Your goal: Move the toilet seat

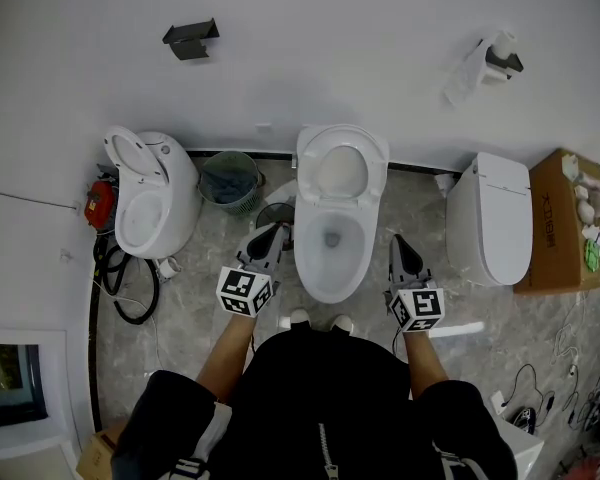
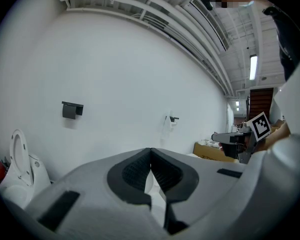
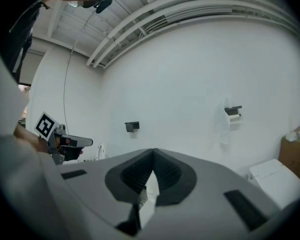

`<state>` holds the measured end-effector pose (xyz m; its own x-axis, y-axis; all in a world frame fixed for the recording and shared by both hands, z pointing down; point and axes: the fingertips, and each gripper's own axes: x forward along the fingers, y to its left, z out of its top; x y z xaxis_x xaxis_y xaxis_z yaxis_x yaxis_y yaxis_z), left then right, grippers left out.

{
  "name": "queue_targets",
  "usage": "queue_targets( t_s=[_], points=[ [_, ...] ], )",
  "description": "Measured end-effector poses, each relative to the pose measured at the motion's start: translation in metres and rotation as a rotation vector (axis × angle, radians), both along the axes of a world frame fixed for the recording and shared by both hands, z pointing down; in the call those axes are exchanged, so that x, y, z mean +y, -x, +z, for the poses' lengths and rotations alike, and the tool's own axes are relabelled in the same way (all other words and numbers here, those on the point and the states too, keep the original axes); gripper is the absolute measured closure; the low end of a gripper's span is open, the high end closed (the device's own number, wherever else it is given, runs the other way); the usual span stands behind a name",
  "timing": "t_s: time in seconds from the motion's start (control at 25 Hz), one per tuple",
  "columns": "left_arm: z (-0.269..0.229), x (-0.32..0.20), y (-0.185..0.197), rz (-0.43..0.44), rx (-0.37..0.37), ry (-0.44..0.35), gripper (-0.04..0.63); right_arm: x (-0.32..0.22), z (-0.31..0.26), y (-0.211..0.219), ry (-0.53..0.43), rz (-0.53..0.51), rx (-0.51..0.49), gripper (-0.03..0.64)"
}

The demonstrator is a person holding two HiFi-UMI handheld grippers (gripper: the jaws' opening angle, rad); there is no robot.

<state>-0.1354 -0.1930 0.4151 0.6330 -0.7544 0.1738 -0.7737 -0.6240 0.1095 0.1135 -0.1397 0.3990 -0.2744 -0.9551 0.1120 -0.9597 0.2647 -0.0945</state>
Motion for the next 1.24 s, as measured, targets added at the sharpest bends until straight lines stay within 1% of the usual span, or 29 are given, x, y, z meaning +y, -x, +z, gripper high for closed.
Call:
queue_targets(
  t_s=[0.28, 0.68, 1.24],
  points=[
    [-0.002, -0.003, -0.007, 0.016, 0.003, 0.001, 0.595, -0.002, 0.004, 0.002, 0.024, 0.014, 0.01, 0.615],
    [-0.003, -0.008, -0.006, 0.028, 0.003, 0.003, 0.595, -0.003, 0.003, 0.004, 0.023, 0.017, 0.01, 0.615],
    [0.003, -0.015, -0.009, 0.042, 0.01, 0.014, 0.595, -0.013, 0.002, 0.01, 0.018, -0.009, 0.049, 0.614]
  ],
)
